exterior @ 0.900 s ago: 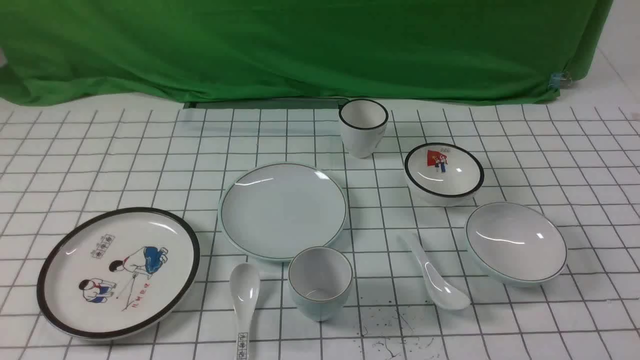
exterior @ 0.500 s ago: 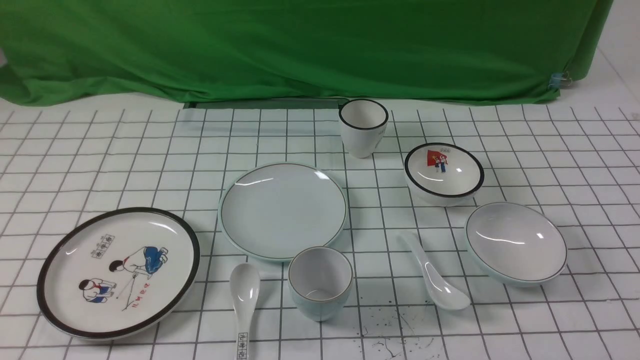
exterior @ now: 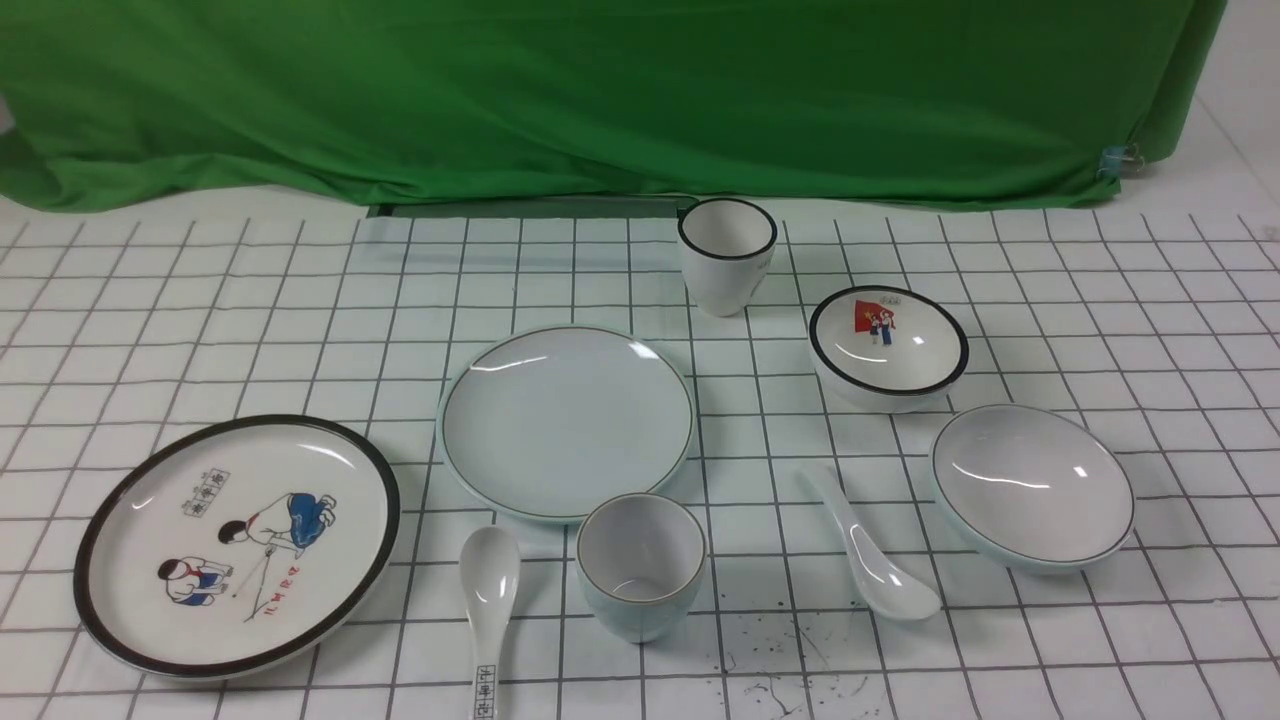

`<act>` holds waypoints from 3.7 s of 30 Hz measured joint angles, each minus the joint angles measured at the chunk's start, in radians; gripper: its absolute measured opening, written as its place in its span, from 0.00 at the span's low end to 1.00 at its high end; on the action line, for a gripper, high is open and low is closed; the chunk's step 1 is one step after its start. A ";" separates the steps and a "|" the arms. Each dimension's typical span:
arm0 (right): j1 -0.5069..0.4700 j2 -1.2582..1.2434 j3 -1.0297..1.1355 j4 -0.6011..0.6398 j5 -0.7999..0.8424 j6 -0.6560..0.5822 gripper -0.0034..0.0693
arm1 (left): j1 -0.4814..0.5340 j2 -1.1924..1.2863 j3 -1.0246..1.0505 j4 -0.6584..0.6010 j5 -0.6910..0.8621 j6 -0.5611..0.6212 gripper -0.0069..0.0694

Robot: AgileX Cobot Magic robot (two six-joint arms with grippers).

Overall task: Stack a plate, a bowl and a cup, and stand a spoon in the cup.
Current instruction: Use the right arm to grab a blue rice bowl

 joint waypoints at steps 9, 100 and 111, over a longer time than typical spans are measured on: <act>0.000 0.000 0.000 0.000 0.000 0.000 0.38 | 0.000 0.000 0.000 0.000 0.000 0.000 0.05; 0.147 1.851 -1.200 0.027 0.460 -0.186 0.66 | -0.591 1.345 -1.177 0.046 0.697 0.117 0.05; 0.148 1.796 -1.229 0.060 0.513 -0.182 0.16 | -0.591 1.345 -1.177 0.046 0.660 0.121 0.05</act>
